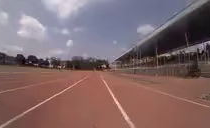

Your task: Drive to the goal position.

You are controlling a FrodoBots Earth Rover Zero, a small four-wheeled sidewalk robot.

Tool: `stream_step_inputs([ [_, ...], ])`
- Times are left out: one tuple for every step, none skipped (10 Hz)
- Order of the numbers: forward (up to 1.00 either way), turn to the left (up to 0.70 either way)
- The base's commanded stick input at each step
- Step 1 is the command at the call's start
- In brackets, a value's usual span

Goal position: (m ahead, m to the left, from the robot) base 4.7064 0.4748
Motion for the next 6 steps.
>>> stream_step_inputs([
  [0.7,0.0],
  [0.7,0.0],
  [0.7,0.0],
  [0.7,0.0],
  [0.7,0.0],
  [0.7,0.0],
])
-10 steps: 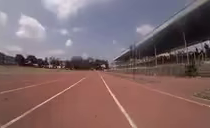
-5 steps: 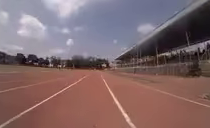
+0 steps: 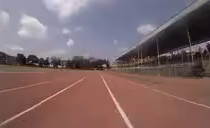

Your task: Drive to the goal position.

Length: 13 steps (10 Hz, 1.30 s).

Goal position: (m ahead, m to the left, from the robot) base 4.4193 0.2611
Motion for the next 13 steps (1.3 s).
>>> stream_step_inputs([
  [0.7,0.0],
  [0.7,0.0],
  [0.7,0.0],
  [0.7,0.0],
  [0.7,0.0],
  [0.7,0.0],
  [0.7,0.0],
  [0.7,0.0],
  [0.7,0.0],
  [0.7,0.0],
  [0.7,0.0],
  [0.7,0.0],
  [0.7,0.0],
])
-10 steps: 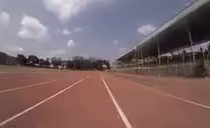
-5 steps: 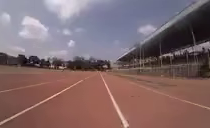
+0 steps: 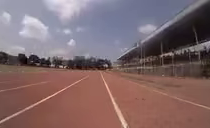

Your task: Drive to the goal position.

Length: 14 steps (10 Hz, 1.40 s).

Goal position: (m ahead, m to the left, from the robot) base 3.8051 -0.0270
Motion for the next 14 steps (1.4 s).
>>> stream_step_inputs([
  [0.7,0.0],
  [0.7,0.0],
  [0.7,0.0],
  [0.7,0.0],
  [0.7,0.0],
  [0.7,0.0],
  [0.7,0.0],
  [0.7,0.0],
  [0.7,0.0],
  [0.7,0.0],
  [0.7,0.0],
  [0.7,0.0],
  [0.7,0.0],
  [0.7,0.0],
])
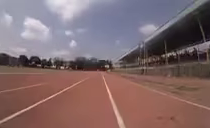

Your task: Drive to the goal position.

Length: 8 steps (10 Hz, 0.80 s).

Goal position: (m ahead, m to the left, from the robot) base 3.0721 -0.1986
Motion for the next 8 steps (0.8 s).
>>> stream_step_inputs([
  [0.7,0.0],
  [0.7,0.0],
  [0.7,0.0],
  [0.7,0.0],
  [0.7,0.0],
  [0.7,0.0],
  [0.7,0.0],
  [0.7,0.0],
])
